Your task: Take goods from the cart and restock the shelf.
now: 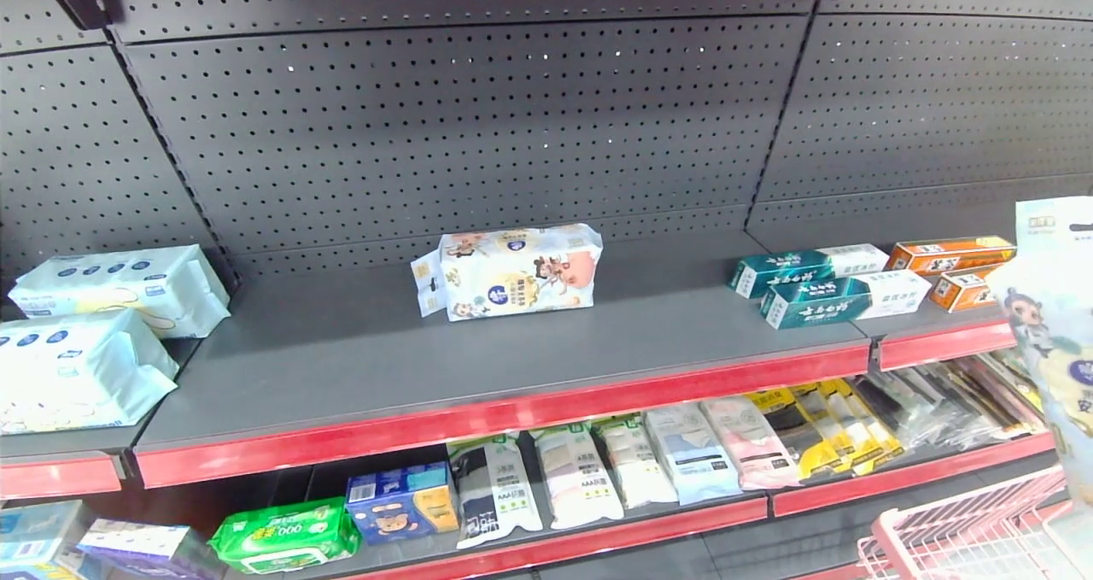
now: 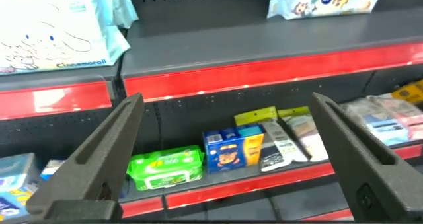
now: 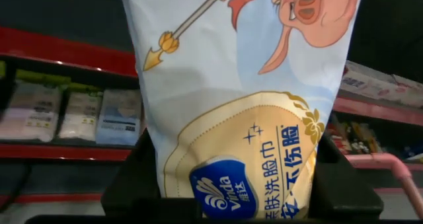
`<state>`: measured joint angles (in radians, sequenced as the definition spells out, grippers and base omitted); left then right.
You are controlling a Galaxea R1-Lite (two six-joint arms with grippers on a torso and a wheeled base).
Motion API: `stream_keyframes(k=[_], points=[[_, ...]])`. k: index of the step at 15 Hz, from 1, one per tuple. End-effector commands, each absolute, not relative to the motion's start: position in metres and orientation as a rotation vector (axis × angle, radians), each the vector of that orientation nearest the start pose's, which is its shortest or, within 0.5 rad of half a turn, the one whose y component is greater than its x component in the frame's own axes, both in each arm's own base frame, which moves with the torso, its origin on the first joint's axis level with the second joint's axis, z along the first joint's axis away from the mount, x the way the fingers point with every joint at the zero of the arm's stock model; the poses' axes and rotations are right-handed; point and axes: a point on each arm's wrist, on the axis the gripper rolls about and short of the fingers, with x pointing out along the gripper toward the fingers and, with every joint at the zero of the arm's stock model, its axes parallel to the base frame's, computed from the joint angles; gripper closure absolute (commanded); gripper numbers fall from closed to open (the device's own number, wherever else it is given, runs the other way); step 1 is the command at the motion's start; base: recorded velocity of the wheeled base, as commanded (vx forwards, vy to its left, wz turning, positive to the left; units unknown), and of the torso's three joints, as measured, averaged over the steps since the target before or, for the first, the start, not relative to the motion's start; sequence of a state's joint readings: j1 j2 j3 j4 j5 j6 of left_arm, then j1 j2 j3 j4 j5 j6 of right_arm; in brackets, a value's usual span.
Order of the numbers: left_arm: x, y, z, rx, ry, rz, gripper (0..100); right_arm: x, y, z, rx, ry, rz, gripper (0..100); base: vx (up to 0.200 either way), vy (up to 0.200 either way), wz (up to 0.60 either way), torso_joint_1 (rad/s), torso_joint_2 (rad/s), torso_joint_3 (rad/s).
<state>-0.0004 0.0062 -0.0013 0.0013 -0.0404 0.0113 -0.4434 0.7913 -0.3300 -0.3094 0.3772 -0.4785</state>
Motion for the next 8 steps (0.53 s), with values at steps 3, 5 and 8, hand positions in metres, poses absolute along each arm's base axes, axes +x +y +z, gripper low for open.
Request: stream_keyframes(k=[3,5,8], points=[[-0.009,-0.002,0.15,-0.005,0.04,-0.173,0,0.056,-0.011,0.196,-0.24,0.035,0.028,100,0.0,0.0,0.0,0.0,0.0,0.0],[0.029,-0.005,0.233,-0.154,0.007,-0.187,0,0.049,-0.008,0.194,-0.194,0.014,0.021,100,0.0,0.0,0.0,0.0,0.0,0.0],[0.079,-0.007,0.247,-0.037,0.046,-0.188,0,0.039,-0.007,0.193,-0.145,0.048,-0.05,100,0.0,0.0,0.0,0.0,0.0,0.0]])
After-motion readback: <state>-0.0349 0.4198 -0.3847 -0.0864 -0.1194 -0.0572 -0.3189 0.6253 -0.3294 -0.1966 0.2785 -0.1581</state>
